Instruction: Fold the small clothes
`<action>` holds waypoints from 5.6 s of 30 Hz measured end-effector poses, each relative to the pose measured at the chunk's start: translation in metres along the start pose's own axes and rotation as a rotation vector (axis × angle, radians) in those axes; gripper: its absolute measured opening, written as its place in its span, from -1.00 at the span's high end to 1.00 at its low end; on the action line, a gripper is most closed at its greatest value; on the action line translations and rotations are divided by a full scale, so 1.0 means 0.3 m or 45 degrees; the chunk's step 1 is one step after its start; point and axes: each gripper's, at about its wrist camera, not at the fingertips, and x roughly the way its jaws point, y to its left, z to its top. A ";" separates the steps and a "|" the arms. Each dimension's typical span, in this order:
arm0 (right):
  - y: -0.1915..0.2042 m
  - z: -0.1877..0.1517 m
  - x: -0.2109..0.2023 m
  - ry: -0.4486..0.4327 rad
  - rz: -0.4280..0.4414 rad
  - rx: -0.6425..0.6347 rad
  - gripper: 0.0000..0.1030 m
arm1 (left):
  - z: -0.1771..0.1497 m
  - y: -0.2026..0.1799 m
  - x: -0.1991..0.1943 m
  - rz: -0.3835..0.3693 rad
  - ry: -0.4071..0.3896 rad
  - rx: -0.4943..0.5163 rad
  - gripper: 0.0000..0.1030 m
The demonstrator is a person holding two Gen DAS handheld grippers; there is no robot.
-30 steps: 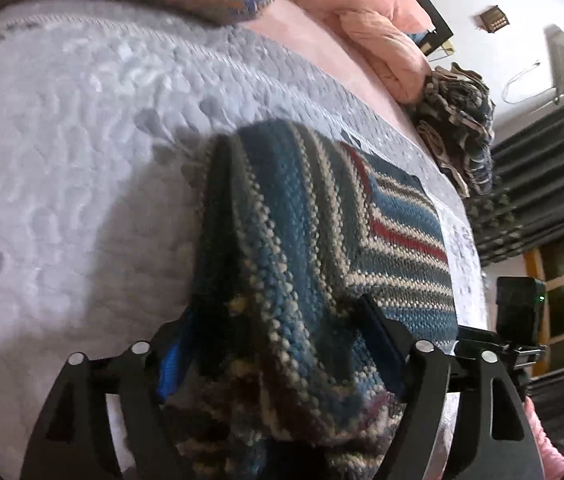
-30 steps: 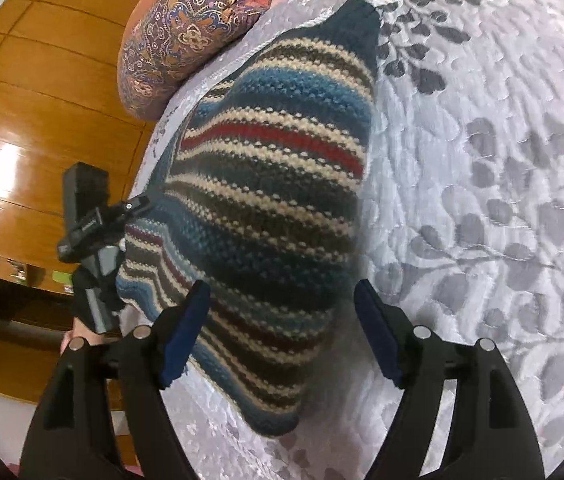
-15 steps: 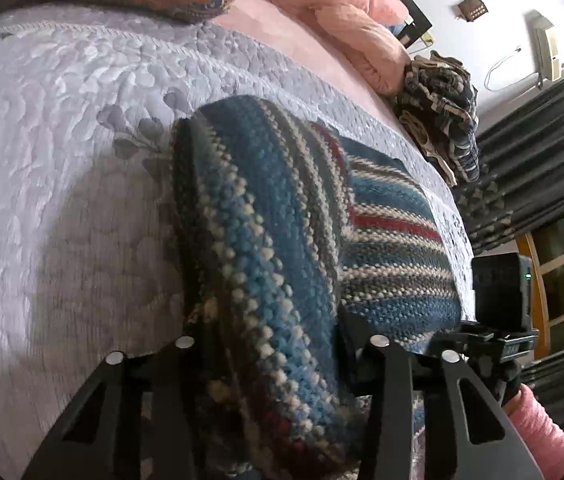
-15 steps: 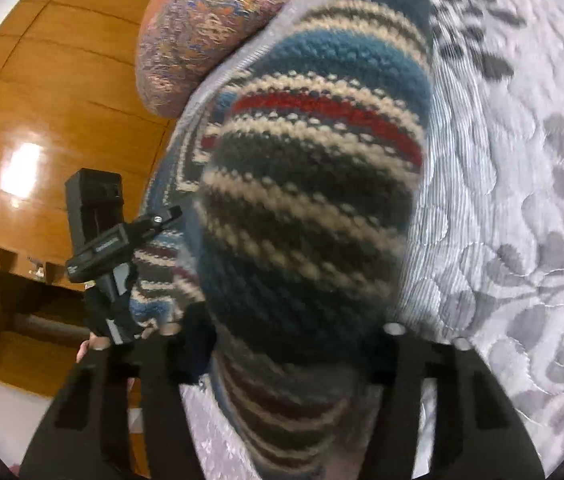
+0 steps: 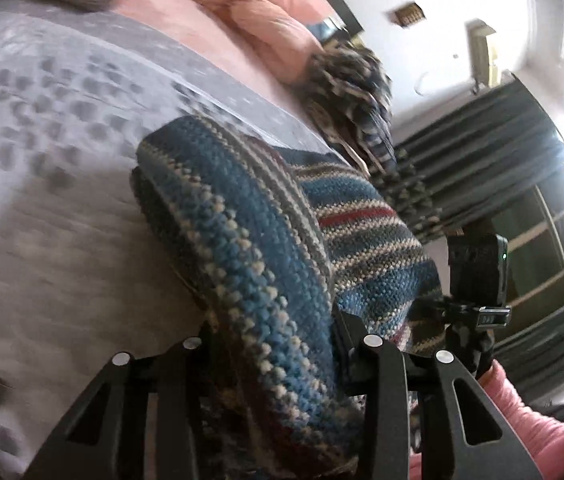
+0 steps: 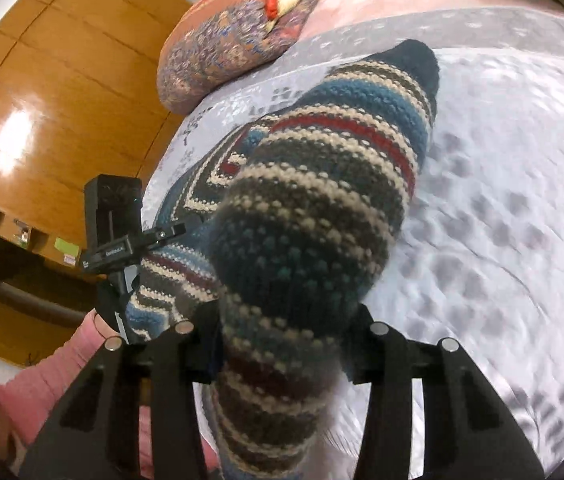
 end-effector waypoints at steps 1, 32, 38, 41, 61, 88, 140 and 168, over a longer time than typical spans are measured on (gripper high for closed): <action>-0.021 -0.034 -0.021 -0.007 -0.004 0.022 0.18 | -0.013 -0.014 0.019 -0.007 0.003 0.003 0.25; -0.294 -0.501 -0.056 0.104 0.030 0.399 -0.54 | -0.302 -0.356 -0.013 0.490 -0.005 0.227 -0.25; -0.259 -0.546 0.024 0.225 0.027 0.381 -0.14 | -0.394 -0.410 0.104 0.643 0.113 0.399 -0.28; -0.241 -0.546 0.016 0.220 -0.030 0.338 0.31 | -0.414 -0.354 0.127 0.730 0.152 0.382 -0.24; -0.296 -0.543 -0.097 0.211 -0.156 0.348 -0.43 | -0.447 -0.244 0.121 0.694 0.231 0.217 -0.32; 0.219 -0.559 -0.387 -0.068 -0.747 0.106 -0.85 | -0.450 -0.702 -0.196 1.083 -0.007 0.208 -0.58; 0.359 -0.709 -0.340 -0.083 -0.818 0.083 -0.92 | -0.589 -0.792 -0.235 1.166 -0.086 0.252 -0.91; 0.321 -0.704 -0.331 -0.076 -0.842 0.131 -0.93 | -0.586 -0.776 -0.227 1.187 -0.074 0.248 -0.91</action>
